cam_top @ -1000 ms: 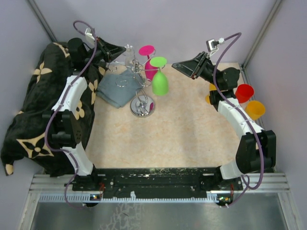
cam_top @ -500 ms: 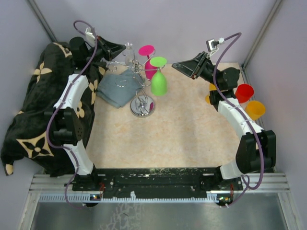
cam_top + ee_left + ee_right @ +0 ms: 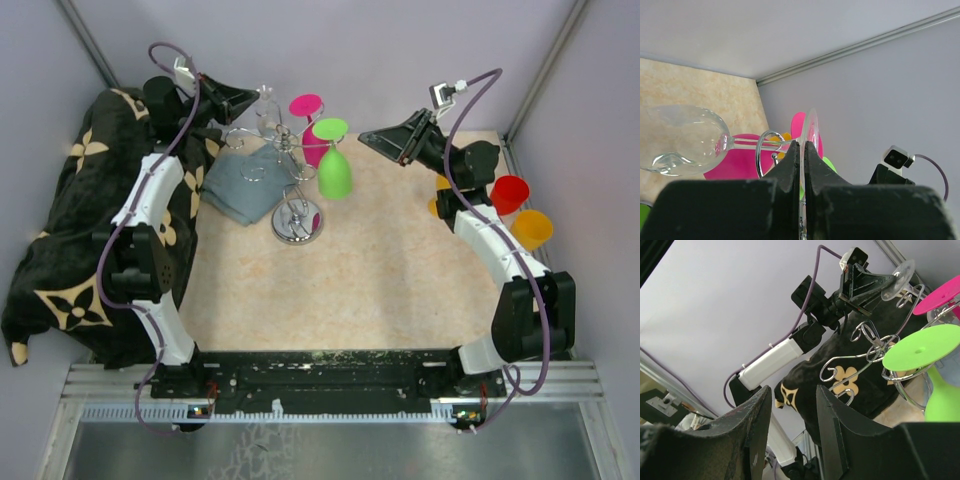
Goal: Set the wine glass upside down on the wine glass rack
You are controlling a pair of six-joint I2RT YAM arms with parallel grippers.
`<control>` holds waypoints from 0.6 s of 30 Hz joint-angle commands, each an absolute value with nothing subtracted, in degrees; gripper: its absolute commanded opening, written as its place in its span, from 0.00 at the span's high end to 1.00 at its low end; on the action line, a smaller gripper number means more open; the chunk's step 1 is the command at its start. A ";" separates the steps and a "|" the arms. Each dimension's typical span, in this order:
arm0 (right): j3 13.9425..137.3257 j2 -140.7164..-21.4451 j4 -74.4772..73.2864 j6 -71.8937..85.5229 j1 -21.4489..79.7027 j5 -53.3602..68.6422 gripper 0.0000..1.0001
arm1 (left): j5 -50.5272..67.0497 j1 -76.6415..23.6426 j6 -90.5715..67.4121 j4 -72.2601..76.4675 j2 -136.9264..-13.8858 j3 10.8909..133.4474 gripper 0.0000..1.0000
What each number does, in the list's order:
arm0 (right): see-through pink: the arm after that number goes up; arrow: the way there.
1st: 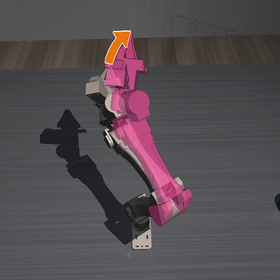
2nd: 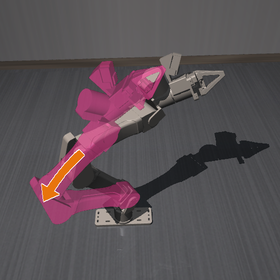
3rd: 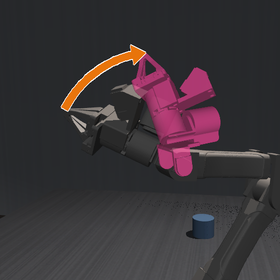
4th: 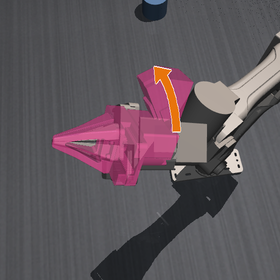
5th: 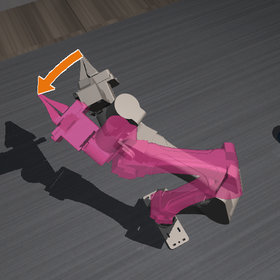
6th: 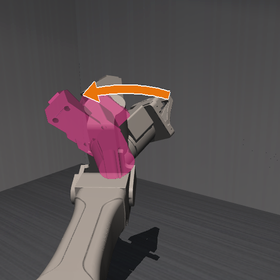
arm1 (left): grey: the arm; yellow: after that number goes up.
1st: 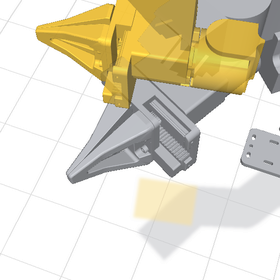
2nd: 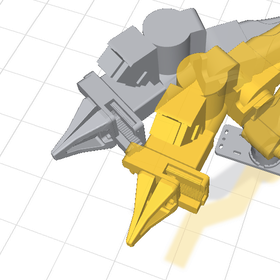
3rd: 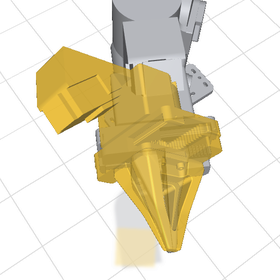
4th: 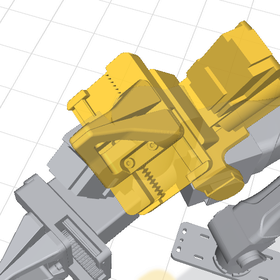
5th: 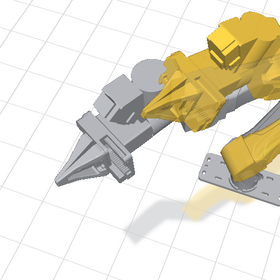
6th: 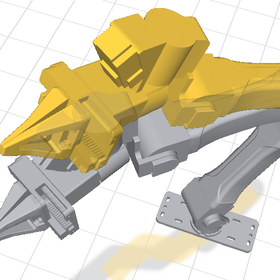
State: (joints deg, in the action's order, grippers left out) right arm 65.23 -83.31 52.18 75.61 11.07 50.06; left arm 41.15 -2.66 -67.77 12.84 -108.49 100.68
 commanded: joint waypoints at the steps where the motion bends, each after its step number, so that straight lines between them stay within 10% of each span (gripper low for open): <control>1: 65.40 -82.53 54.14 74.18 10.73 50.01 0.59 | 40.36 -2.05 -68.46 16.00 -108.03 101.73 1.00; 18: 64.80 -82.35 54.46 74.57 10.81 49.90 0.59 | 42.89 -0.63 -67.10 17.23 -103.48 94.68 1.00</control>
State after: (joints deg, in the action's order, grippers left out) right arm 65.10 -83.31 52.01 75.35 11.07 50.04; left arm 41.71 -0.86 -68.05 14.13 -107.13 95.42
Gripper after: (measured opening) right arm 0.413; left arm 0.026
